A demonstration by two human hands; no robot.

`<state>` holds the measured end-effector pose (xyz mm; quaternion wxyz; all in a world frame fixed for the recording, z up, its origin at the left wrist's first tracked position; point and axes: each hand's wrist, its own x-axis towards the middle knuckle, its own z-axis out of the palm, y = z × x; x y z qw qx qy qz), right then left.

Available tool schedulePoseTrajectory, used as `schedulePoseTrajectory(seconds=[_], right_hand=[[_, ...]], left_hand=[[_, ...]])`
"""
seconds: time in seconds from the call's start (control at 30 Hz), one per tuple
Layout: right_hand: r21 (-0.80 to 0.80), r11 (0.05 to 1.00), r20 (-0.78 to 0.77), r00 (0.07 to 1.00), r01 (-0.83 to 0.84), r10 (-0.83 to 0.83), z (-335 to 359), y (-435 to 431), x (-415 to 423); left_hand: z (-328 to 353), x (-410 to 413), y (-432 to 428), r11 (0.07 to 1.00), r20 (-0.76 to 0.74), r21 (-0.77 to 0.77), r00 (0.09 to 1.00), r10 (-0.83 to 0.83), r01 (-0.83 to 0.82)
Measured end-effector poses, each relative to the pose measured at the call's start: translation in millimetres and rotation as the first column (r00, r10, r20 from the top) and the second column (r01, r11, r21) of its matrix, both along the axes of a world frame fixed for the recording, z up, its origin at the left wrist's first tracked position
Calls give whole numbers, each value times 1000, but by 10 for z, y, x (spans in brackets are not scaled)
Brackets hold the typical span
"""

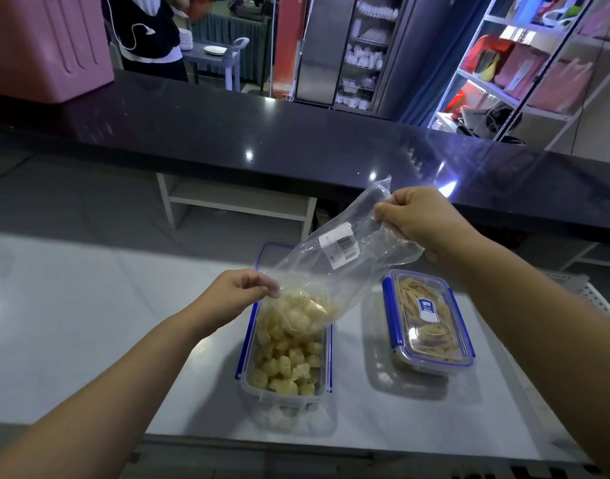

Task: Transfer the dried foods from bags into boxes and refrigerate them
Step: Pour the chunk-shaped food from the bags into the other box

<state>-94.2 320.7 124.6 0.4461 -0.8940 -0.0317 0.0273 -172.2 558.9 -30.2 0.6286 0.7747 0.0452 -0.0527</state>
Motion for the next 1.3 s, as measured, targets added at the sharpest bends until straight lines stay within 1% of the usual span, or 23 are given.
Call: schedulePoseTrajectory(seconds=[0.17, 0.27, 0.33, 0.47, 0.57, 0.63, 0.7, 0.73, 0.77, 0.83, 0.87, 0.9, 0.93, 1.03, 1.07, 1.13, 1.2, 1.3], right_hand=[[66, 997, -95, 995, 32, -25, -103, -95, -13], [159, 986, -152, 988, 49, -24, -172, -115, -14], [232, 969, -181, 982, 88, -46, -226, -107, -16], [397, 911, -232, 972, 114, -20, -389, -165, -42], [460, 887, -200, 968, -43, 150, -532, -264, -108], [453, 886, -142, 972, -104, 187, -634, -295, -142], [384, 916, -20, 991, -118, 136, -702, -237, -191], [323, 934, 81, 988, -153, 134, -746, -194, -191], [242, 951, 185, 971, -193, 150, -783, -141, -195], [5, 976, 351, 914, -219, 203, -841, -43, -204], [-113, 971, 413, 878, -212, 240, -883, -10, -187], [-194, 956, 443, 849, -222, 287, -922, 42, -182], [-230, 943, 426, 846, -240, 320, -973, 83, -176], [-202, 922, 197, 909, -329, 367, -1120, 212, -229], [-201, 911, 121, 913, -361, 389, -1182, 243, -259], [-274, 861, 6, 894, -429, 447, -1306, 294, -325], [-355, 819, -62, 885, -451, 461, -1417, 322, -370], [-333, 844, -110, 907, -420, 407, -1547, 337, -389]], left_hand=[[-84, -32, -24, 984, -10, -130, 992, 123, -123], [-127, -43, -63, 968, -18, -165, 982, 186, -187], [-155, -43, -84, 964, -18, -169, 979, 205, -205], [-190, -67, -113, 968, -15, -126, 976, 218, -218], [-229, -91, -112, 977, -10, -50, 978, 207, -207], [-246, -90, -106, 979, -1, 56, 980, 198, -198], [-242, -80, -116, 966, 28, 188, 984, 174, -177], [-226, -79, -133, 954, 46, 254, 987, 152, -159], [-203, -79, -155, 940, 63, 308, 989, 131, -144], [-180, -74, -180, 921, 83, 366, 991, 109, -132], [-182, -70, -179, 919, 82, 373, 991, 105, -128], [-191, -67, -171, 919, 75, 372, 991, 107, -127], [-209, -67, -156, 922, 63, 365, 992, 112, -128], [-276, -76, -115, 934, 16, 329, 990, 144, -141], [-294, -84, -107, 937, 8, 318, 989, 148, -143], [-314, -96, -101, 943, -1, 297, 988, 155, -147], [-325, -100, -99, 942, 13, 302, 989, 148, -145], [-339, -108, -111, 901, 80, 411, 990, 116, -138]])
